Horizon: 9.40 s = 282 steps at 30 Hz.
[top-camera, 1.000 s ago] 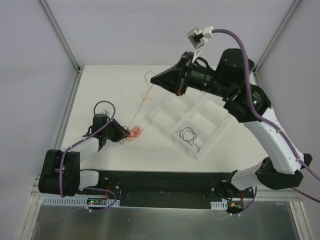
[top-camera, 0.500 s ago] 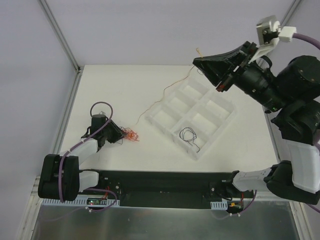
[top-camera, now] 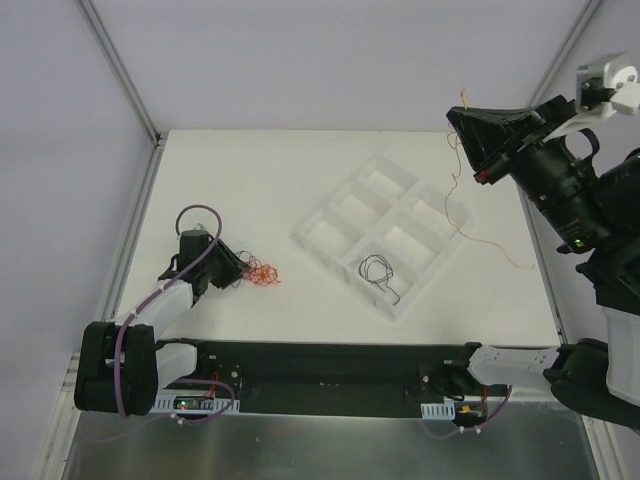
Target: Untangle the cables
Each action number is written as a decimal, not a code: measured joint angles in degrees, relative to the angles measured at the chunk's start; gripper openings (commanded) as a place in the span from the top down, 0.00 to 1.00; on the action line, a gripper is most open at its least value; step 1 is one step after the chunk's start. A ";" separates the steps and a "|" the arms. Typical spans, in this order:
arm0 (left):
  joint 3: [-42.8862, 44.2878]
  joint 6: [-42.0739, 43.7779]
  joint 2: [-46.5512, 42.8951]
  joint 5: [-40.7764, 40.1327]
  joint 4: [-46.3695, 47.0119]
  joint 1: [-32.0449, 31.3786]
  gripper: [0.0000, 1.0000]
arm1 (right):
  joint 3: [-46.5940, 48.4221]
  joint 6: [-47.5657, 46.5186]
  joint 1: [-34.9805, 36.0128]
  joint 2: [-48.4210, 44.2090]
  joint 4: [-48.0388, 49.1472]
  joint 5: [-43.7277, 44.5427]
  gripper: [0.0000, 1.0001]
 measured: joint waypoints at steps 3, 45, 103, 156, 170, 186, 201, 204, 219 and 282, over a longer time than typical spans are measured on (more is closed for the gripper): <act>0.52 0.74 -3.08 0.83 -2.10 0.00 0.48 | -3.85 -1.77 -0.17 -0.46 -0.02 3.82 1.00; 11.98 10.84 -16.35 13.16 -15.04 0.00 0.18 | -28.81 -0.92 -27.61 -0.79 7.39 -2.86 1.00; 14.97 16.02 -17.27 12.94 -20.28 0.00 0.18 | -56.96 16.17 -35.15 20.85 5.73 -22.71 0.43; 14.71 16.35 -8.13 15.17 -21.86 0.00 0.27 | -59.69 6.36 -34.95 29.70 8.24 -20.50 0.70; 14.62 16.44 -2.86 12.87 -21.90 -0.42 0.46 | -50.60 9.88 -18.36 17.55 4.74 -9.70 0.38; 4.74 8.76 -29.46 2.19 -20.70 -0.55 0.44 | -35.56 17.75 3.72 47.74 30.05 -28.89 0.43; 4.76 8.37 -32.54 0.85 -24.46 -0.55 0.35 | -28.59 15.02 6.12 57.05 24.65 -28.57 0.90; 4.76 8.37 -32.63 0.94 -24.48 -0.55 0.26 | -28.17 14.69 6.12 57.44 23.43 -28.63 1.00; 4.46 7.56 -18.67 12.46 -17.97 -0.55 0.09 | -37.59 22.82 3.65 42.51 25.81 -36.15 1.00; 9.70 7.37 -5.95 24.17 -8.46 -0.48 0.10 | -56.52 3.96 -13.40 7.50 -13.94 -6.12 0.99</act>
